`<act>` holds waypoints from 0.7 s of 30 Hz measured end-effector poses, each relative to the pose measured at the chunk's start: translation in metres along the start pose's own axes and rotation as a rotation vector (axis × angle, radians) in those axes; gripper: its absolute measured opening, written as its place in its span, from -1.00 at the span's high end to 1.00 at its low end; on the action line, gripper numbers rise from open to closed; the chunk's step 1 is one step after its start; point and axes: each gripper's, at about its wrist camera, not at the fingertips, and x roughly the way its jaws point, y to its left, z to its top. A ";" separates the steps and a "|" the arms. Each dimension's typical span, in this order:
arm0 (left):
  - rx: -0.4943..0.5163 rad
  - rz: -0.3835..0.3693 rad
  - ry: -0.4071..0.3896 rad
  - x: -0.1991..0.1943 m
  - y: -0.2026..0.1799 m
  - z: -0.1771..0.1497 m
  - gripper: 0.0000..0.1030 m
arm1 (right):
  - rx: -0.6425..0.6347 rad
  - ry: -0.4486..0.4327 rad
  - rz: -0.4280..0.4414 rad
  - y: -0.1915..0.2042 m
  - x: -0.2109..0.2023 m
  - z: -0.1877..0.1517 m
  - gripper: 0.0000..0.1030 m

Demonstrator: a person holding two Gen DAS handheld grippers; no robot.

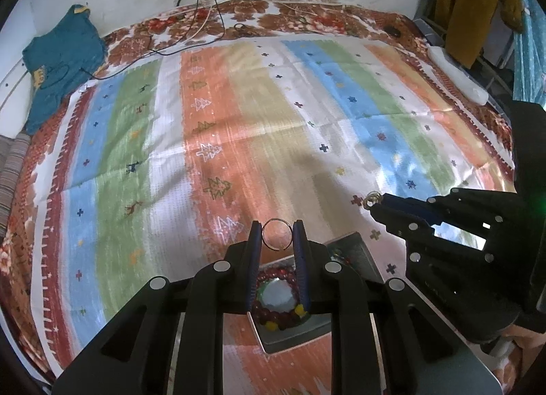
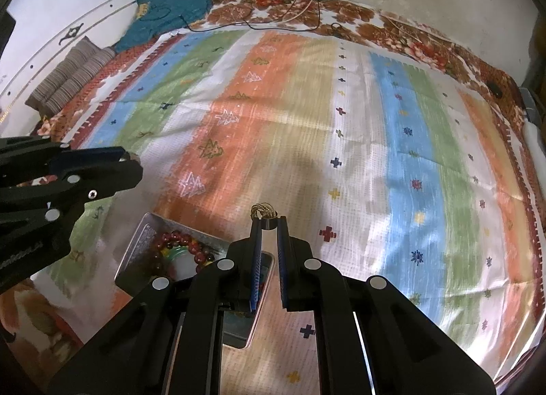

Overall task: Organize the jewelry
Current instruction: 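Lift both rings and carry them over the silver tray, then open both tools to drop the rings into the tray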

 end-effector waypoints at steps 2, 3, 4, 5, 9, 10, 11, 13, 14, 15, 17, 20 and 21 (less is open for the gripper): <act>-0.002 0.002 0.010 0.000 0.000 -0.002 0.65 | 0.000 -0.002 0.007 0.001 -0.002 -0.002 0.81; 0.000 0.004 0.015 0.000 -0.001 -0.003 0.65 | -0.002 -0.003 0.009 0.002 -0.003 -0.003 0.81; 0.002 0.011 0.018 0.000 -0.002 -0.006 0.65 | -0.004 -0.002 0.010 0.003 -0.004 -0.004 0.81; 0.004 0.016 0.019 -0.001 -0.002 -0.007 0.65 | -0.007 0.000 0.011 0.004 -0.004 -0.005 0.81; 0.002 0.020 0.018 -0.003 -0.003 -0.011 0.65 | -0.012 0.000 0.016 0.007 -0.006 -0.008 0.81; 0.002 0.020 0.018 -0.004 -0.003 -0.012 0.65 | -0.013 -0.001 0.017 0.007 -0.006 -0.009 0.81; 0.002 0.021 0.020 -0.004 -0.003 -0.014 0.65 | -0.015 -0.001 0.020 0.008 -0.007 -0.010 0.81; 0.003 0.023 0.021 -0.005 -0.004 -0.015 0.65 | -0.020 -0.001 0.024 0.010 -0.008 -0.012 0.81; 0.003 0.022 0.022 -0.006 -0.004 -0.017 0.65 | -0.024 0.001 0.029 0.011 -0.008 -0.013 0.81; 0.002 0.022 0.023 -0.006 -0.004 -0.018 0.65 | -0.028 0.005 0.034 0.013 -0.007 -0.013 0.81; -0.005 0.019 0.030 -0.006 -0.004 -0.020 0.64 | -0.036 0.011 0.039 0.015 -0.006 -0.014 0.81; -0.014 0.024 0.036 -0.006 -0.001 -0.021 0.57 | -0.034 0.009 0.030 0.014 -0.007 -0.014 0.79; -0.019 0.028 0.036 -0.006 0.000 -0.022 0.55 | -0.032 0.010 0.028 0.014 -0.007 -0.015 0.78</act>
